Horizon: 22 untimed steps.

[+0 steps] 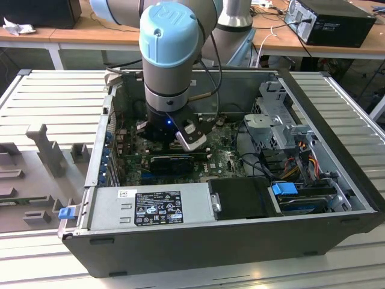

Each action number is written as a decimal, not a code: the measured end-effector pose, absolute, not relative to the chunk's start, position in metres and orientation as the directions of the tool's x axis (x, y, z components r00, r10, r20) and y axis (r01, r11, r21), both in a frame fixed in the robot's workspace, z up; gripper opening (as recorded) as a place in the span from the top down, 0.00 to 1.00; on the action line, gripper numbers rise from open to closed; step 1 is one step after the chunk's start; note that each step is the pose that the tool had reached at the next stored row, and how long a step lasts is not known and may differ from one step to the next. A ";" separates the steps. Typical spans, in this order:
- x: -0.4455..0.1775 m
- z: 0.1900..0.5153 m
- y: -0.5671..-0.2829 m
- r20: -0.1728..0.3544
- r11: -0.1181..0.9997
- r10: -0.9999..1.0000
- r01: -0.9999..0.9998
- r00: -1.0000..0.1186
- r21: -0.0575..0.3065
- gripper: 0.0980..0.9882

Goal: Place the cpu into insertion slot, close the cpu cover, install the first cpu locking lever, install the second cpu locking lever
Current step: 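Install the second cpu locking lever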

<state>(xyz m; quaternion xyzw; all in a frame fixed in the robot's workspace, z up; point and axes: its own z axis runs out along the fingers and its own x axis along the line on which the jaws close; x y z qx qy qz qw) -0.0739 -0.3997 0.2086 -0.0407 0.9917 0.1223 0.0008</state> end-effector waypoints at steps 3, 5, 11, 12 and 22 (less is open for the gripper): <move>-0.074 0.204 -0.399 -0.012 0.965 -0.081 -0.081 -0.997 0.248 0.99; -0.076 0.202 -0.398 -0.012 0.964 -0.081 -0.081 -0.997 0.253 0.99; -0.076 0.196 -0.394 -0.014 0.958 -0.081 -0.081 -0.997 0.276 0.99; -0.076 0.196 -0.394 -0.014 0.958 -0.081 -0.081 -0.997 0.277 0.99; -0.077 0.221 -0.393 -0.014 0.957 -0.081 -0.082 -0.997 0.277 0.99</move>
